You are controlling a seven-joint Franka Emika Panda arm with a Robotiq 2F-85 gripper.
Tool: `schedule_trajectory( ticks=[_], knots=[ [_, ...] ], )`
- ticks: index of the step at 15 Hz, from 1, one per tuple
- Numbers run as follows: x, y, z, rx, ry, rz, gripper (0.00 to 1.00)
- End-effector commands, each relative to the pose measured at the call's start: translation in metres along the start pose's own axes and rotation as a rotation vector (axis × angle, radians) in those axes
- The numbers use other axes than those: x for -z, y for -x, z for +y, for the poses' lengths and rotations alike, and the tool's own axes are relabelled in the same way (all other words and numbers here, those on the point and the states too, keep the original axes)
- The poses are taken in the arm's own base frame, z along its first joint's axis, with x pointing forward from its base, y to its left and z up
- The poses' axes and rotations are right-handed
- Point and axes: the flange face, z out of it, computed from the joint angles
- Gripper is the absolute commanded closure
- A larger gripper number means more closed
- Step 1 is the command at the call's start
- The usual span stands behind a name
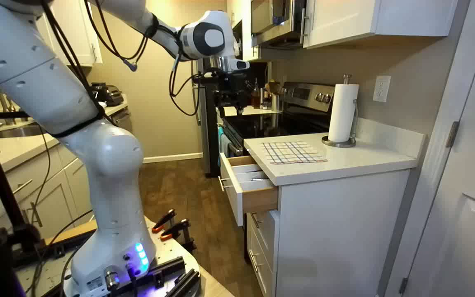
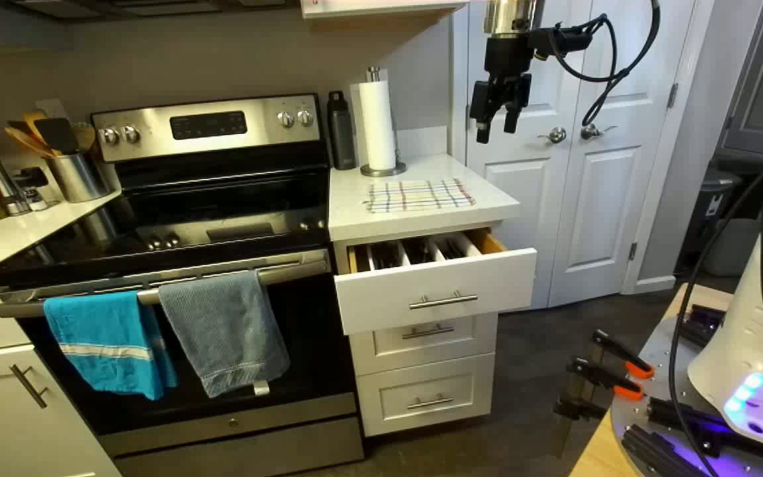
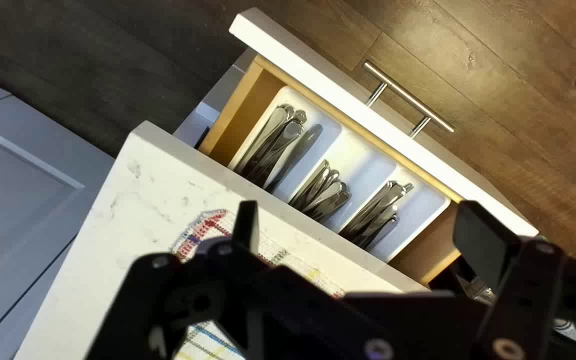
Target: Push the drawer closed
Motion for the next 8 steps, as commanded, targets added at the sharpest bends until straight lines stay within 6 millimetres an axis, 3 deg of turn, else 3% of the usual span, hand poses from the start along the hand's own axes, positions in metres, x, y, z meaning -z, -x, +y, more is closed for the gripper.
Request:
schedule_trajectory(
  ticks=[1,8],
  knots=[
    [0.0007,-0.0002,-0.0001,0.000,0.000,-0.001,0.00],
    [0.0010,-0.0001,0.0003,0.002,0.004,0.000,0.00]
  ],
)
